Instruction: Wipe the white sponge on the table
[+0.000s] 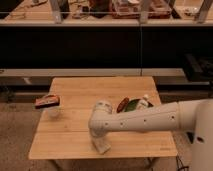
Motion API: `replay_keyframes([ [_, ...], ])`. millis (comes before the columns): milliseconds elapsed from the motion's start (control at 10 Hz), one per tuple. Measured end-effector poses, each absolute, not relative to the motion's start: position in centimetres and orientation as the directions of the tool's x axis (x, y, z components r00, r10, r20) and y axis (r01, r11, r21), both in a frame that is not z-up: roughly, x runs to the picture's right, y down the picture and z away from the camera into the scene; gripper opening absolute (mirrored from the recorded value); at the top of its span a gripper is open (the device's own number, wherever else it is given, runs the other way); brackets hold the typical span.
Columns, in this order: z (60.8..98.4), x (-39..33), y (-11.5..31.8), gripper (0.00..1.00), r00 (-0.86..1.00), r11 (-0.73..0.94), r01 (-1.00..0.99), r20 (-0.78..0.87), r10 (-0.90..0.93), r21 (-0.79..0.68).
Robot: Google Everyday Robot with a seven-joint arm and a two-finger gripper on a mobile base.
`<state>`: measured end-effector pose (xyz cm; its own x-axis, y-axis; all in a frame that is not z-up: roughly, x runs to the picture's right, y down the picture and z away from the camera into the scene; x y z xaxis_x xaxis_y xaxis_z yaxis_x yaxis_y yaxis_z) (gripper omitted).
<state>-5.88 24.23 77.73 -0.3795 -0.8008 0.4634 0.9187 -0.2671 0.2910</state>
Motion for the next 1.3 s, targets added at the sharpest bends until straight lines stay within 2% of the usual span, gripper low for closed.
replay_keyframes([
  [300, 77.5, -12.0, 23.1, 0.46, -0.458, -0.337, 0.882, 0.433, -0.777, 0.328],
  [700, 79.8, -16.3, 18.5, 0.46, -0.442, -0.34, 0.892, 0.421, -0.792, 0.297],
  [1100, 82.8, -12.8, 12.0, 0.46, -0.305, -0.228, 0.948, 0.432, -0.849, 0.221],
  [1300, 84.7, -9.1, 11.0, 0.46, -0.226, -0.163, 0.971, 0.462, -0.857, 0.172],
])
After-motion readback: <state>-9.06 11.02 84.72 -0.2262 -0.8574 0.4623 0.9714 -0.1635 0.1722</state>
